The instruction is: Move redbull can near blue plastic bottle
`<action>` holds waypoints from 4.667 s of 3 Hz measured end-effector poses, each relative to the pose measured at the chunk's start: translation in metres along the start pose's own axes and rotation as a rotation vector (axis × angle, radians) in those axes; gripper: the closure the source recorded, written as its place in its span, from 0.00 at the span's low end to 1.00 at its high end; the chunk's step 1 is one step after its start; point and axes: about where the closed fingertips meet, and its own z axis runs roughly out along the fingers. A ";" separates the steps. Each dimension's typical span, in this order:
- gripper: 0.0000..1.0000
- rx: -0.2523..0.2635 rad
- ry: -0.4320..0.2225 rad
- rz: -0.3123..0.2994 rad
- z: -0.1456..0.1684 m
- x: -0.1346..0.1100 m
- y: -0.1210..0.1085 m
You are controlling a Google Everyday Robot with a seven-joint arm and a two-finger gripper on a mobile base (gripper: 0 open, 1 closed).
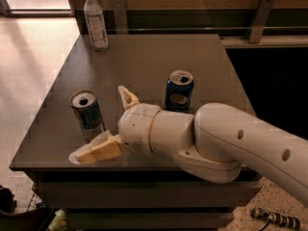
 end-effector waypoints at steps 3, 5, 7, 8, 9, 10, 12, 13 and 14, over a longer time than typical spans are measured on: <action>0.47 -0.016 -0.114 0.026 0.028 -0.002 0.006; 0.94 -0.021 -0.113 0.020 0.029 -0.004 0.009; 1.00 -0.043 -0.102 -0.021 0.033 -0.017 0.000; 1.00 -0.061 -0.078 -0.060 0.038 -0.024 -0.018; 1.00 -0.067 -0.048 -0.113 0.039 -0.036 -0.042; 1.00 -0.028 0.022 -0.183 0.023 -0.044 -0.091; 1.00 0.002 0.087 -0.220 0.012 -0.047 -0.160; 1.00 -0.002 0.080 -0.209 0.020 -0.049 -0.202; 1.00 -0.009 0.055 -0.170 0.037 -0.053 -0.243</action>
Offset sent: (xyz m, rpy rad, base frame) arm 0.0076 0.0164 -0.0035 0.0891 -0.0077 -0.0006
